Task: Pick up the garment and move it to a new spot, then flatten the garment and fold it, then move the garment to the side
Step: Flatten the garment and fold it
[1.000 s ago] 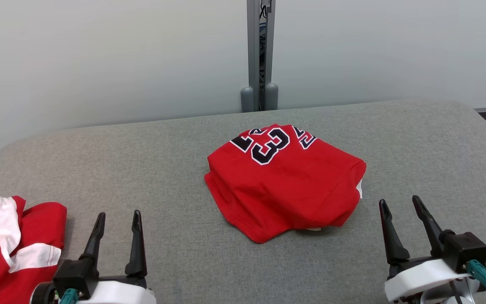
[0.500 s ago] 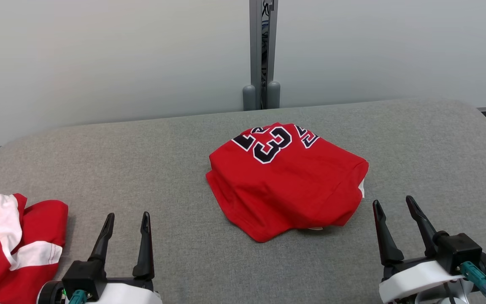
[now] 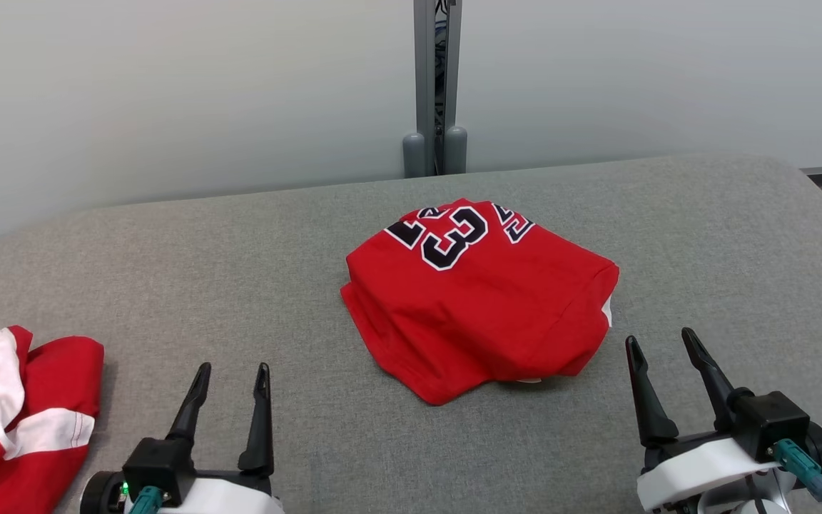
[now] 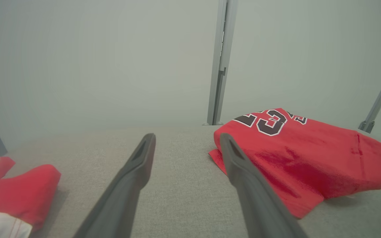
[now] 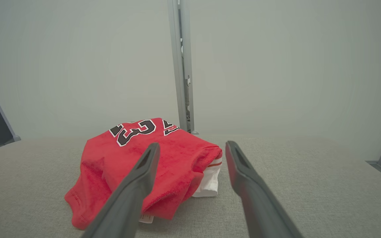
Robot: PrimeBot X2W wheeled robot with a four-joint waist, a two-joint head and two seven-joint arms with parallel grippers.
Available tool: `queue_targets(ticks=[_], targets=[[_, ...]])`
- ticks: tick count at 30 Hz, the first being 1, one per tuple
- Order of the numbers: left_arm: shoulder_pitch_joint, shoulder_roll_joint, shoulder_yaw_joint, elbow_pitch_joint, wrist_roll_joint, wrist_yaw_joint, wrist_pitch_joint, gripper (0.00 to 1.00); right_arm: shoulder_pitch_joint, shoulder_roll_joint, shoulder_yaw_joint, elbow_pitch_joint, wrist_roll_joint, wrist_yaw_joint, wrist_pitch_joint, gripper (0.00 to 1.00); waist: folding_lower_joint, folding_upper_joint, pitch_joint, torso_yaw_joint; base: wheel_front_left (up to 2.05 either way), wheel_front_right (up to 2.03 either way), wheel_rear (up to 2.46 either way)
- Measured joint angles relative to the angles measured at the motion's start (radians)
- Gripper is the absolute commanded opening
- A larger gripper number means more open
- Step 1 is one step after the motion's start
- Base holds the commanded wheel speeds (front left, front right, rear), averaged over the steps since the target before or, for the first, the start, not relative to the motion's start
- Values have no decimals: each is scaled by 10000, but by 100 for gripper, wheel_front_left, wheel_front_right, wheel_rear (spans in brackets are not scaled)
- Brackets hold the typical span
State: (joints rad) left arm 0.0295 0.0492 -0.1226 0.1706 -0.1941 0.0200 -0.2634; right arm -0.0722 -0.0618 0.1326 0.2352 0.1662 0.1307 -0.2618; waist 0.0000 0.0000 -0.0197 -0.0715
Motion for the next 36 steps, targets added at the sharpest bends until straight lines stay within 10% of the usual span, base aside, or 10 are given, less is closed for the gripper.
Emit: queue_targets(ticks=[20, 36], targets=[[-4500, -8, -3561, 2746, -12, -890, -2, 100, -1236, -36, -265, -518, -79, 0, 2, 100, 0, 0, 1917, -620, 0, 0, 0], [-9267, -8, -4197, 6755, -665, -510, 738, 100, -1972, 54, 59, -658, 6, 0, 0, 100, 0, 0, 3518, -1534, 0, 0, 0]])
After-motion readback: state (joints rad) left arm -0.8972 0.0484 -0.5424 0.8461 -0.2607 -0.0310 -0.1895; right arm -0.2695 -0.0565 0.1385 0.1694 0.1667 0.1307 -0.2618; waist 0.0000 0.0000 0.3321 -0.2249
